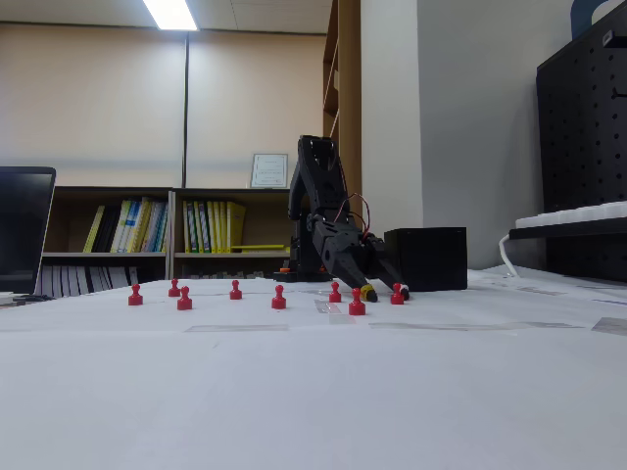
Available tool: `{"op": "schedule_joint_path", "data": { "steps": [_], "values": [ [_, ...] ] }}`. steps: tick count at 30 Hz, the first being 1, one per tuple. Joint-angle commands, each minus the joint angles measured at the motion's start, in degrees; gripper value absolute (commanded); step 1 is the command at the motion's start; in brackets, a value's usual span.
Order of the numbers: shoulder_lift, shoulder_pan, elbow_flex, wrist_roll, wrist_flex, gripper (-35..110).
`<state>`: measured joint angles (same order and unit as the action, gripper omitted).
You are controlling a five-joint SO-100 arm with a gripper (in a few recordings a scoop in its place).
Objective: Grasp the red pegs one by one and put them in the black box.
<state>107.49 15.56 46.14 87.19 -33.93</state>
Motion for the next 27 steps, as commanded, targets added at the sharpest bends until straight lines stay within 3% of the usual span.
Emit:
{"op": "schedule_joint_path", "data": {
  "steps": [1,27],
  "values": [
    [1.5,1.8,2.1,-0.1,-1.8,16],
    [7.0,2.5,8.0,-0.4,-3.4,8]
  ]
}}
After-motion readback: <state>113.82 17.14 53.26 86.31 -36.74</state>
